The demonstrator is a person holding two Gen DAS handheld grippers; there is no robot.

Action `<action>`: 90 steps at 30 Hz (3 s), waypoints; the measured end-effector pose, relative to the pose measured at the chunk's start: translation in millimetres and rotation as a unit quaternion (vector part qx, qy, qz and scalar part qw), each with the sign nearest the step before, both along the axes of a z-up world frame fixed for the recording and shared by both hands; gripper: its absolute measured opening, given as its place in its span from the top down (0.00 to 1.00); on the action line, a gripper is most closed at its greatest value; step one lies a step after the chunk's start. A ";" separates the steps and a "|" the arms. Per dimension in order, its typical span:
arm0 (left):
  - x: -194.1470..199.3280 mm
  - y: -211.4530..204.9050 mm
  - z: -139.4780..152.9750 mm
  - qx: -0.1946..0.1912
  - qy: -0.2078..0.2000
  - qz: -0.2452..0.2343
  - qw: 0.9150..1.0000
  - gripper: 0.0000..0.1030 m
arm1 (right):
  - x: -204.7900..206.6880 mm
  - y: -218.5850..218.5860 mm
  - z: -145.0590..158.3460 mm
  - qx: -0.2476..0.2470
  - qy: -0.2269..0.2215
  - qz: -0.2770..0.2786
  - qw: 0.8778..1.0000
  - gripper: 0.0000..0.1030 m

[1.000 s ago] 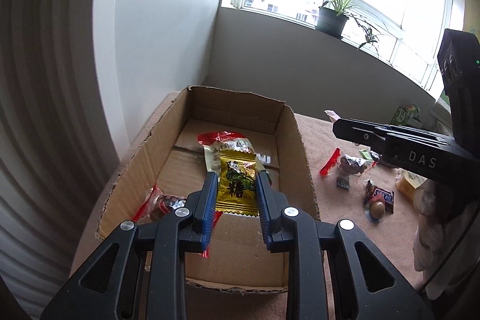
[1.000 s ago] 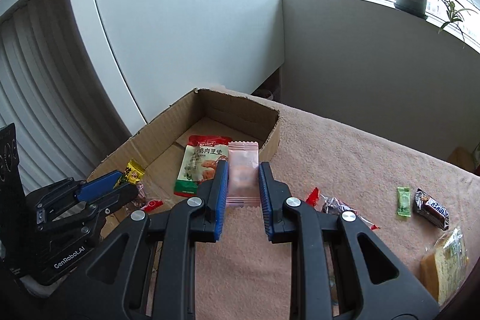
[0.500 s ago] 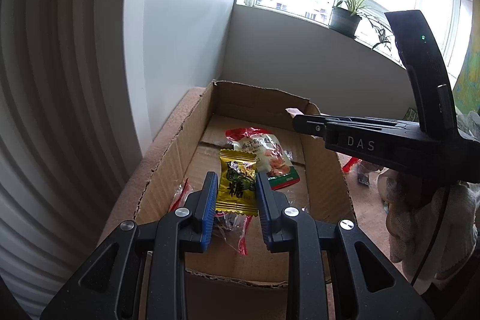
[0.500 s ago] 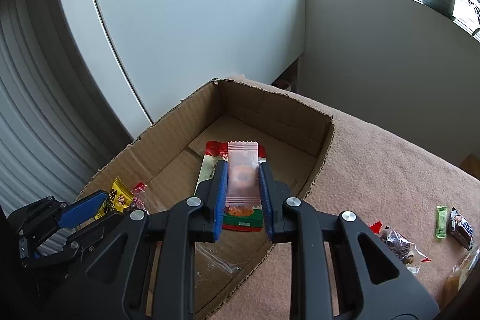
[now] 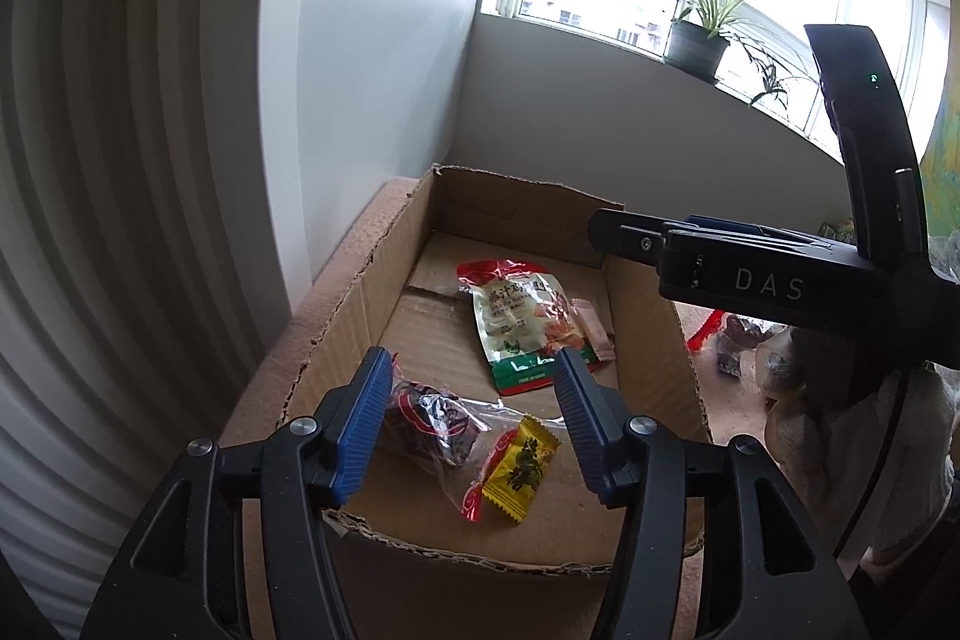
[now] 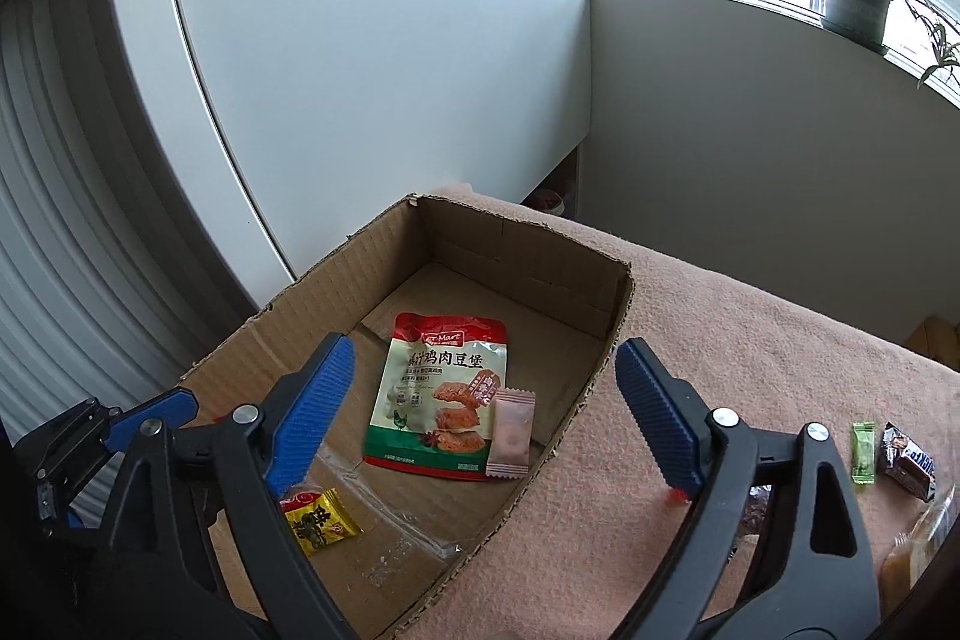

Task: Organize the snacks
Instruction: 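Withdraw both open tools from the box toward the remaining snacks, then grasp the round chocolate egg with left tool while right tool approaches the Snickers bar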

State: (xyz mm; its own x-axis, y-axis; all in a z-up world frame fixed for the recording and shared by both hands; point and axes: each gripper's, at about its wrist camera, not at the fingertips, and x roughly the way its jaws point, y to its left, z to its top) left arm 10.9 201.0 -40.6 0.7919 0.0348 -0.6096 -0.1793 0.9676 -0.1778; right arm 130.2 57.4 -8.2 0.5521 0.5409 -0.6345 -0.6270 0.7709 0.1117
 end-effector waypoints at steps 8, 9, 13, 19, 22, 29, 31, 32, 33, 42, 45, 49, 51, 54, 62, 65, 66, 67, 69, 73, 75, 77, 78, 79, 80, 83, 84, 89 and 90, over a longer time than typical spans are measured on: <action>0.4 -12.1 7.4 -0.004 -0.007 -0.009 1.000 0.41 | -0.3 -34.4 13.4 0.012 -0.003 -0.017 1.000 0.12; 1.0 -14.5 8.0 -0.005 -0.008 -0.012 1.000 0.41 | -1.3 -40.4 15.3 0.014 -0.003 -0.018 1.000 0.12; 1.7 -25.2 12.8 -0.009 -0.013 -0.023 1.000 0.41 | -4.5 -68.9 20.6 0.016 -0.008 -0.030 0.999 0.12; 6.7 -46.9 18.9 -0.007 -0.017 -0.041 0.999 0.41 | -5.2 -119.3 20.0 0.022 0.003 -0.049 0.999 0.12; 10.3 -61.2 20.7 -0.003 -0.016 -0.054 0.998 0.41 | -7.0 -141.8 17.7 0.020 0.004 -0.062 0.998 0.12; 16.5 -97.1 22.6 0.004 -0.015 -0.084 0.996 0.41 | -12.7 -187.0 2.4 0.017 0.020 -0.079 0.997 0.12; 20.0 -106.8 21.1 0.004 -0.010 -0.095 0.995 0.41 | -11.9 -197.1 -3.6 0.021 0.031 -0.082 0.996 0.12; 21.1 -111.9 19.9 0.004 -0.008 -0.101 0.995 0.41 | -11.2 -202.6 -6.5 0.022 0.036 -0.083 0.996 0.12; 22.4 -117.2 18.6 0.004 -0.005 -0.107 0.994 0.41 | -10.9 -206.7 -9.1 0.022 0.038 -0.084 0.996 0.12; 33.5 -170.1 0.4 0.018 0.029 -0.165 0.986 0.41 | -7.7 -234.3 -36.1 0.045 0.082 -0.054 0.994 0.18; 37.6 -186.7 -8.6 0.021 0.043 -0.186 0.981 0.41 | -2.4 -235.6 -44.6 0.054 0.103 -0.042 0.992 0.25; 43.7 -206.0 -19.7 0.029 0.059 -0.206 0.976 0.41 | 6.4 -238.3 -52.3 0.057 0.120 -0.036 0.991 0.41; 48.2 -213.5 -24.8 0.031 0.068 -0.211 0.975 0.41 | 9.2 -238.4 -55.0 0.056 0.124 -0.031 0.990 0.41; 56.1 -221.6 -33.2 0.031 0.083 -0.216 0.972 0.41 | 12.5 -239.7 -57.3 0.061 0.131 -0.026 0.989 0.41; 70.5 -229.8 -49.7 0.031 0.109 -0.213 0.970 0.41 | 20.8 -239.0 -65.6 0.060 0.144 -0.017 0.988 0.42; 73.7 -228.1 -51.8 0.025 0.115 -0.210 0.971 0.41 | 24.0 -238.1 -70.8 0.060 0.153 -0.014 0.986 0.42; 73.9 -227.1 -51.7 0.021 0.115 -0.210 0.971 0.41 | 24.9 -237.4 -72.5 0.060 0.156 -0.013 0.986 0.42; 74.1 -226.3 -51.6 0.019 0.117 -0.210 0.970 0.41 | 25.7 -236.6 -74.3 0.061 0.158 -0.012 0.985 0.42; 74.0 -225.2 -51.8 0.016 0.118 -0.211 0.970 0.41 | 27.5 -234.0 -78.0 0.060 0.163 -0.008 0.985 0.42; 74.9 -223.6 -52.4 0.014 0.118 -0.209 0.971 0.53 | 27.1 -228.5 -82.3 0.051 0.167 -0.002 0.985 0.42; 75.7 -221.6 -52.4 0.010 0.118 -0.208 0.971 0.58 | 25.0 -227.0 -82.7 0.049 0.165 0.002 0.985 0.42; 76.3 -220.7 -53.1 0.010 0.118 -0.206 0.971 0.64 | 23.4 -226.3 -83.1 0.045 0.163 0.003 0.986 0.42; 76.2 -220.0 -53.3 0.012 0.118 -0.205 0.972 0.66 | 22.8 -225.5 -83.6 0.042 0.162 0.004 0.986 0.42; 75.6 -219.4 -53.3 0.012 0.118 -0.206 0.971 0.66 | 22.2 -225.6 -84.1 0.039 0.161 0.004 0.986 0.42; 75.3 -219.0 -53.3 0.015 0.118 -0.205 0.971 0.66 | 21.2 -225.5 -84.6 0.036 0.160 0.006 0.986 0.42; 72.7 -215.4 -53.8 0.022 0.118 -0.204 0.972 0.66 | 16.4 -222.0 -84.9 0.021 0.151 0.011 0.988 0.42; 71.8 -213.6 -53.8 0.023 0.118 -0.203 0.972 0.66 | 14.2 -219.9 -84.9 0.014 0.147 0.013 0.989 0.42; 68.3 -204.7 -54.0 0.029 0.117 -0.194 0.974 0.67 | 3.0 -206.1 -85.7 -0.025 0.122 0.023 0.992 0.42; 66.8 -203.9 -53.9 0.034 0.114 -0.194 0.974 0.67 | 2.0 -204.6 -85.6 -0.028 0.119 0.023 0.992 0.42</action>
